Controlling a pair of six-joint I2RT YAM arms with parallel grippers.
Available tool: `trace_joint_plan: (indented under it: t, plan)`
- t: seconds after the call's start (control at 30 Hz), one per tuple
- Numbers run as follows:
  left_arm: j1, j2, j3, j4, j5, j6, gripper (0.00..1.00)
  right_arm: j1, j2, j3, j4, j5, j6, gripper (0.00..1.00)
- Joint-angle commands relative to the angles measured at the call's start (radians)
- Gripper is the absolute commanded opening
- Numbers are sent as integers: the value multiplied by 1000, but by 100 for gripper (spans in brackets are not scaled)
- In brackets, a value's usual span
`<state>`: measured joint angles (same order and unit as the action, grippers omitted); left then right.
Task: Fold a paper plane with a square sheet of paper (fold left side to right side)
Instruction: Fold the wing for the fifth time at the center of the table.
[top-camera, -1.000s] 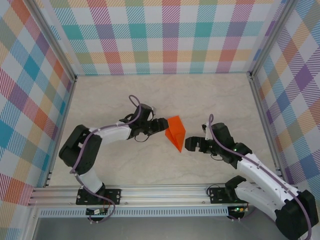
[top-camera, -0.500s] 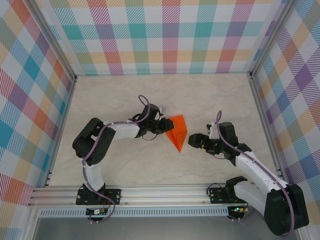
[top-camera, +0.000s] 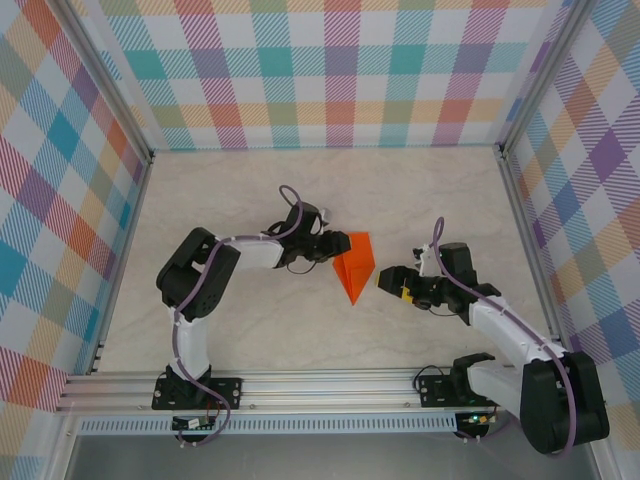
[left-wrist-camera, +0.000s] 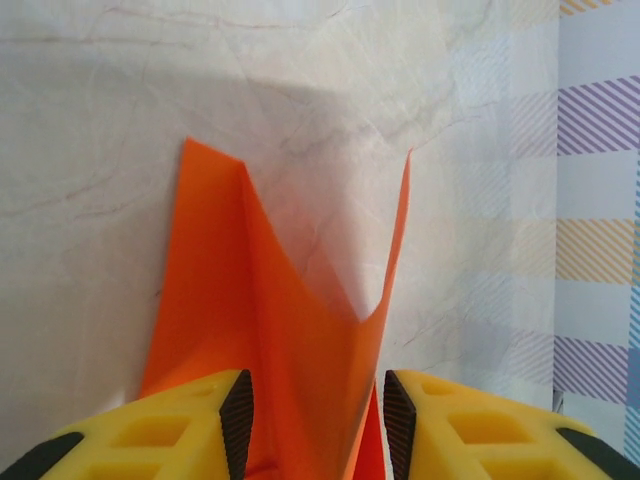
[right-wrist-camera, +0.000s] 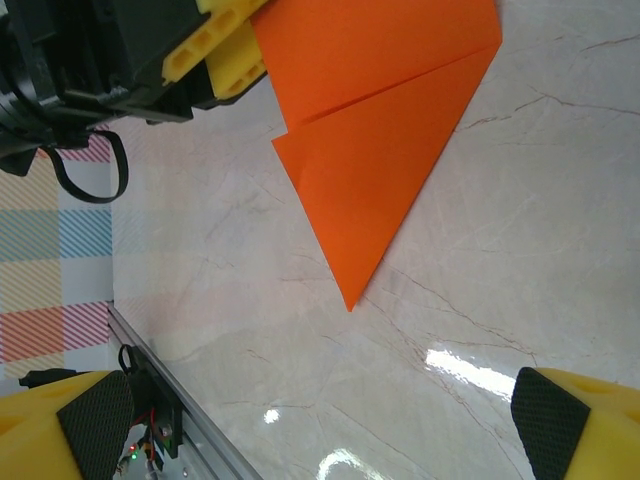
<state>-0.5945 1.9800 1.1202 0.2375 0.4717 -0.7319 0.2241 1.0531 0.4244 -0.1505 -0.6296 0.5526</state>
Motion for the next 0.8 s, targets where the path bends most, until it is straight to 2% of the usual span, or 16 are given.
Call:
trace_joint_plan:
  t: [0.0, 0.23, 0.67, 0.77]
  plan:
    - [12, 15, 64, -10, 28, 31, 39, -3, 1, 6, 11, -28, -34, 100]
    - [13, 10, 74, -49, 8, 75, 24, -4, 22, 3, 25, -25, -44, 100]
    - [13, -16, 35, -24, -2, 98, 1, -14, 61, 36, 32, -28, -48, 100]
    - [13, -53, 2, -25, 8, 113, 0, -50, 103, 54, 87, -108, -30, 100]
